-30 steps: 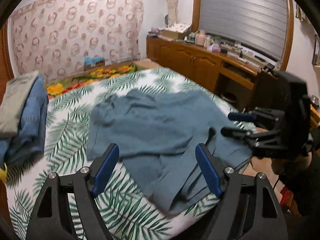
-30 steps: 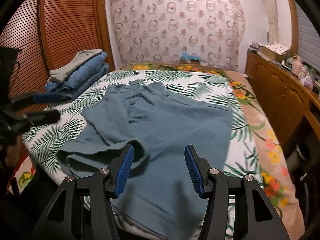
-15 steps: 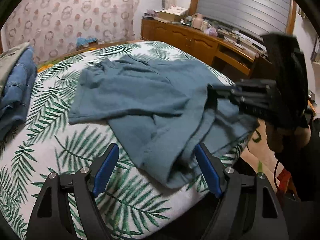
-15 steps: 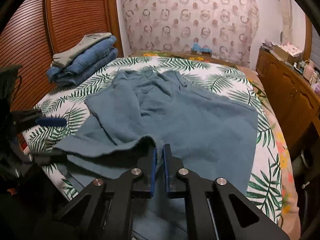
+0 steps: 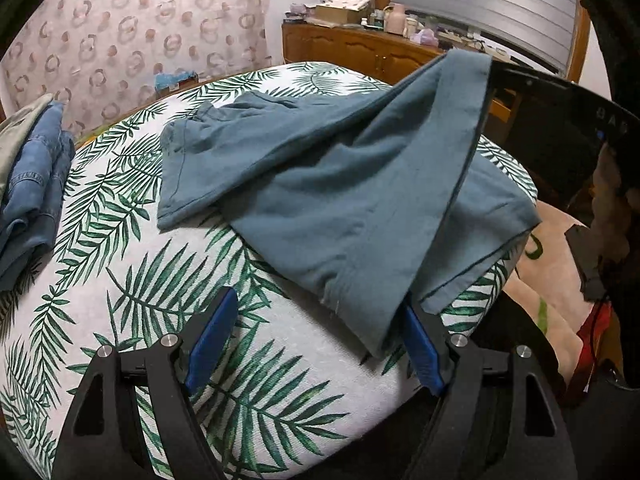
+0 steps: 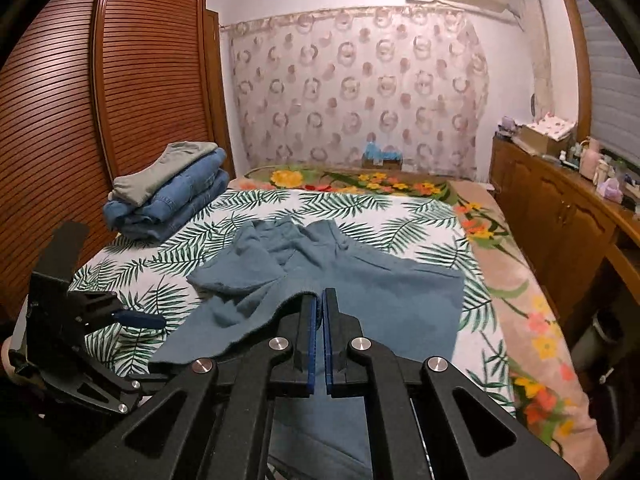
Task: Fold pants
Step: 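Grasp the hem with the right gripper and fold it toward the waistband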
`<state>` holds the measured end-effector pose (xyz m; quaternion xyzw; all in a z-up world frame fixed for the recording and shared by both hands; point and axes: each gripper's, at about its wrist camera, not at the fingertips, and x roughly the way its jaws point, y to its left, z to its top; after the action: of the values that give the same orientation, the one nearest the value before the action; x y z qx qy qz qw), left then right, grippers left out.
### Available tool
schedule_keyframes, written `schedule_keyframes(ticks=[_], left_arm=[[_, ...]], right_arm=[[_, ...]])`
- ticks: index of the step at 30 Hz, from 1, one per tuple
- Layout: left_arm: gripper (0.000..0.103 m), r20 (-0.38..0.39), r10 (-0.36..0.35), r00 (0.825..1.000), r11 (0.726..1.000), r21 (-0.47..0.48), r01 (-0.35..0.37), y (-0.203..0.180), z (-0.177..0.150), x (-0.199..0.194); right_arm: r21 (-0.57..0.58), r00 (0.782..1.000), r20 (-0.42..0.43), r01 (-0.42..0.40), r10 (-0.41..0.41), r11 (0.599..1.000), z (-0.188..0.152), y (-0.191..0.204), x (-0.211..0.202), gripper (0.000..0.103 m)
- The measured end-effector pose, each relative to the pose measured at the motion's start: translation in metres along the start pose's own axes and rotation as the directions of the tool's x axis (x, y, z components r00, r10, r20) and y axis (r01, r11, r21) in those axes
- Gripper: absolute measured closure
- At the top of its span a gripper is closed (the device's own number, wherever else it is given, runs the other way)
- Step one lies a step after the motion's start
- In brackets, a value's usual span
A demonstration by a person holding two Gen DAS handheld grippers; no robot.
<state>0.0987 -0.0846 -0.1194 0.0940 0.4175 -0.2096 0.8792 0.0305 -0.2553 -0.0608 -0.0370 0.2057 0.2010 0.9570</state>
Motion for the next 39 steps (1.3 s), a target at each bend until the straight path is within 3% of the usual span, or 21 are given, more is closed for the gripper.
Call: schedule_keyframes(ticks=[12,22,39], left_arm=[[0.024,0.147,-0.024,0.989,1.0,-0.011,0.026,-0.002,0.009,-0.049],[0.024,0.198,0.024,0.98,0.998,-0.056,-0.013,0.006,0.014,-0.042],[0.024,0.15,0.017,0.989,0.997,-0.08,-0.005,0.005,0.016,-0.015]], right_arm=[[0.02,0.998,-0.034,0.045,-0.044,0.999,-0.017,0.005,-0.03,0.101],[0.04,0.995,-0.082,0.059,-0.055,0.997,-0.031,-0.004,-0.044,0.101],[0.116,0.986,-0.165,0.026,-0.006,0.993,-0.044,-0.015,-0.052,0.101]])
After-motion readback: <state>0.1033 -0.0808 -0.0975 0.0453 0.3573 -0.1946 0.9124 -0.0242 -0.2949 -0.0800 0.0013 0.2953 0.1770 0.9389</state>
